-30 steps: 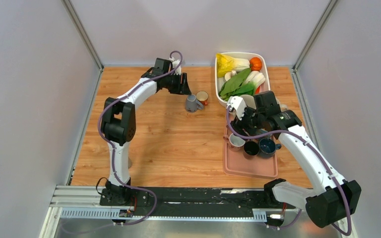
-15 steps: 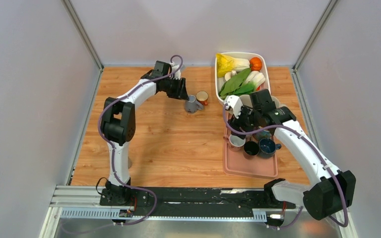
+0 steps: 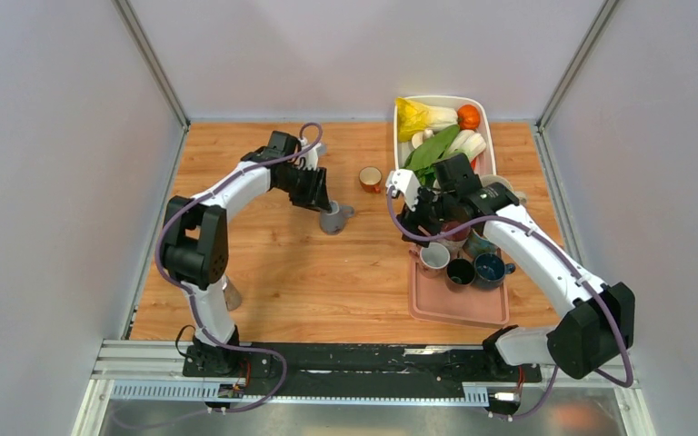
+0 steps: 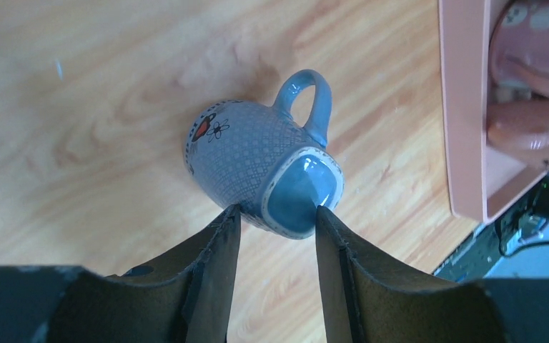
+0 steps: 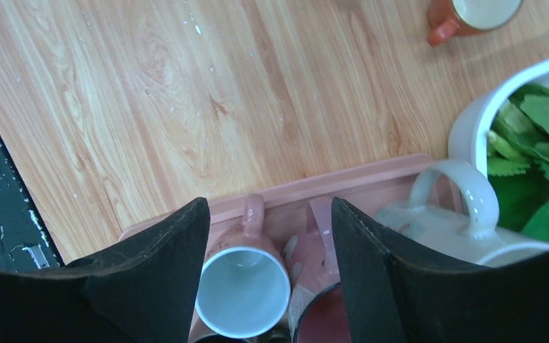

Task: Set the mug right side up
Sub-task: Move the cup to the center of the board.

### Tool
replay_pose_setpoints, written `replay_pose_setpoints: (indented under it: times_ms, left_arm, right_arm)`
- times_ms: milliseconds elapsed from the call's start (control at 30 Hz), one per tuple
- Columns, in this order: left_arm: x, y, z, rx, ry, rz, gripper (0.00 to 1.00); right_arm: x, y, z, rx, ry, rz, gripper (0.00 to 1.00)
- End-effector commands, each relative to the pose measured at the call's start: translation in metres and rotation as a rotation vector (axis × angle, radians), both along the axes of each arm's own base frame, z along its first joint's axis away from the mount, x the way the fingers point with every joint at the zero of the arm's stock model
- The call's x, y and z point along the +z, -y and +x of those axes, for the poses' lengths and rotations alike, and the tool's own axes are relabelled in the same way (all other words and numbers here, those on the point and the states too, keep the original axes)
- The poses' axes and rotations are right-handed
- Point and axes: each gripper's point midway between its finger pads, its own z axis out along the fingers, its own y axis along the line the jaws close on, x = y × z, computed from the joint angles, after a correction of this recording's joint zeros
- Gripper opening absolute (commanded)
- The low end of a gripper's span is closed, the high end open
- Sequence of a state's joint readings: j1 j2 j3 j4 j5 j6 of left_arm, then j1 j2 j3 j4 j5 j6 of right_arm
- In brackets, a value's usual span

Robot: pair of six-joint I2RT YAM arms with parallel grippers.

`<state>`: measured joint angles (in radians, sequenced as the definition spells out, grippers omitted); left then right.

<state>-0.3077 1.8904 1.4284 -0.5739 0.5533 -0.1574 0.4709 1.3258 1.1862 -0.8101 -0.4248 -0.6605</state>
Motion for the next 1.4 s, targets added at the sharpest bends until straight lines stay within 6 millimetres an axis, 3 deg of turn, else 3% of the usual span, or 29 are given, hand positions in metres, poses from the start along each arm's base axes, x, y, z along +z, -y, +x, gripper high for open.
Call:
replay_pose_setpoints:
  times_ms: [0,100,267,433,567,767,900,1100,1267,1367]
  left_arm:
    - [0.017,-0.016,-0.036,-0.024,-0.009,0.009,0.5]
    - [0.013,-0.026,-0.056,-0.023,-0.024,0.02,0.5]
    - [0.031,-0.042,-0.084,-0.065,0.013,0.048,0.5]
    - [0.054,-0.074,-0.093,-0.014,0.077,0.098,0.55]
    - [0.094,-0.098,-0.091,0.053,0.29,0.107,0.62]
    - [0.158,-0.116,-0.107,0.1,0.683,0.125,0.7]
    - [0.16,-0.121,-0.121,0.098,0.712,0.14,0.7]
    - [0.156,-0.124,-0.131,0.068,0.736,0.164,0.68]
    - [0.157,-0.122,-0.126,0.057,0.752,0.159,0.67]
    - [0.16,-0.119,-0.123,0.039,0.759,0.152,0.67]
  right_arm:
    - [0.015,-0.028,0.004,0.115,0.069,0.042,0.67]
    - [0.011,-0.042,0.0,0.201,0.078,0.042,0.67]
    - [-0.008,-0.069,-0.002,0.369,0.104,0.044,0.68]
    - [-0.036,-0.108,0.016,0.431,0.125,0.062,0.68]
    - [-0.055,-0.139,0.044,0.428,0.123,0.064,0.67]
    - [-0.085,-0.161,0.075,0.446,0.127,0.031,0.65]
    - [-0.104,-0.17,0.082,0.475,0.109,0.027,0.56]
    - [-0.121,-0.173,0.064,0.519,0.047,0.024,0.31]
    - [-0.129,-0.169,0.043,0.542,0.002,0.016,0.21]
    - [-0.13,-0.165,0.035,0.525,-0.02,-0.001,0.2]
